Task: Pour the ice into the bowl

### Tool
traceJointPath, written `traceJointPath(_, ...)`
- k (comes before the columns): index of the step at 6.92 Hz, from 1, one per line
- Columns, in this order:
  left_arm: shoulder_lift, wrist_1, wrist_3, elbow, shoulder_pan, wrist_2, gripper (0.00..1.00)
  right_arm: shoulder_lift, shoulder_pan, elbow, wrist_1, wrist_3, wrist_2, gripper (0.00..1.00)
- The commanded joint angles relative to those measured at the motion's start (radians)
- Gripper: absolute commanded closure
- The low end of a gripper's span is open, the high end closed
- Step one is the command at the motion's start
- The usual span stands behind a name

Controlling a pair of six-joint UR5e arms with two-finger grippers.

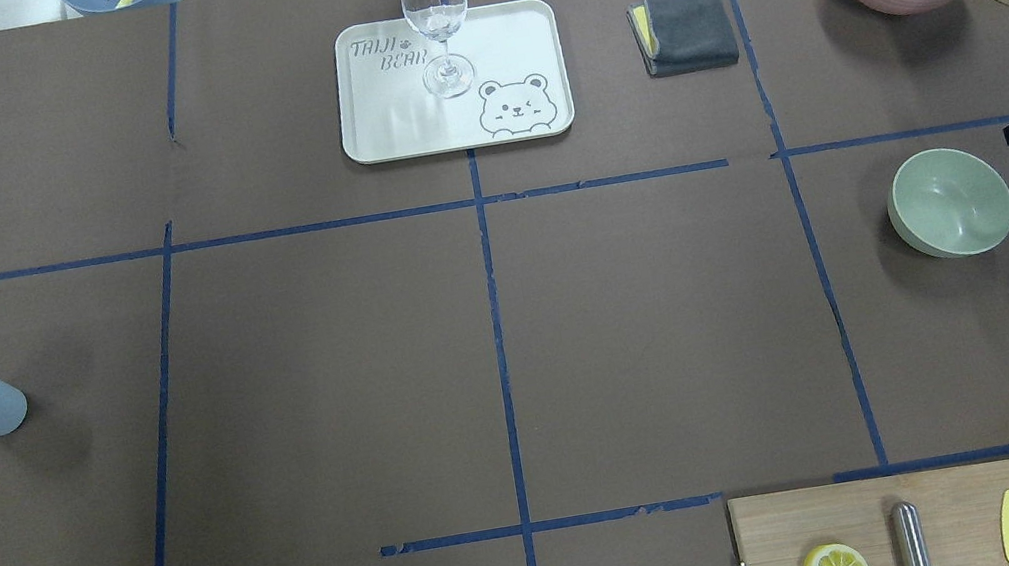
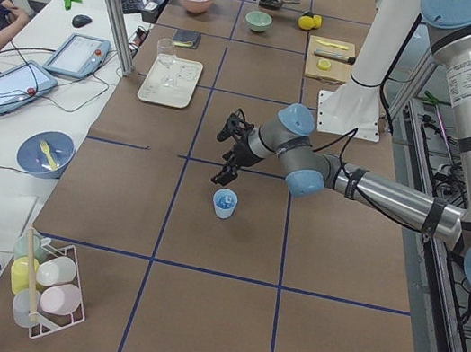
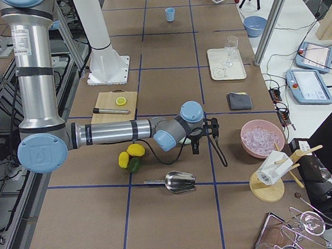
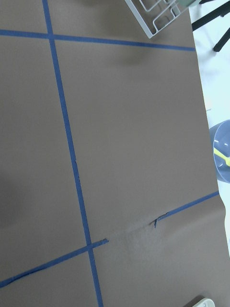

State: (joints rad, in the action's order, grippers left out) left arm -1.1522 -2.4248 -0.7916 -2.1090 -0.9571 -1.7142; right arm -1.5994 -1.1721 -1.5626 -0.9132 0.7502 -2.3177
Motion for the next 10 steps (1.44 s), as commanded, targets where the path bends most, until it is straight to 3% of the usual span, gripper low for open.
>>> traceJointPath(1,0.060,-0.088,-0.011,0.003,0.029,0.067,0.00,-0.013,0.116,0.004,0.053,0.072,0.084,0.00)
traceJointPath(2,0.060,-0.088,-0.011,0.003,0.031,0.067,0.00,-0.014,0.133,0.018,0.053,0.074,0.092,0.00)
traceJointPath(4,0.062,-0.088,-0.015,0.007,0.032,0.070,0.02,-0.036,0.134,0.013,0.054,0.063,0.077,0.99)
traceJointPath(6,0.062,-0.103,-0.093,0.007,0.090,0.128,0.02,-0.042,0.132,-0.002,0.054,0.063,0.055,1.00)
traceJointPath(8,0.063,-0.103,-0.181,0.010,0.217,0.258,0.02,-0.044,0.131,-0.036,0.054,0.074,0.009,1.00)
traceJointPath(10,0.130,-0.187,-0.233,0.010,0.282,0.341,0.02,-0.024,0.118,-0.114,0.012,0.087,-0.073,1.00)
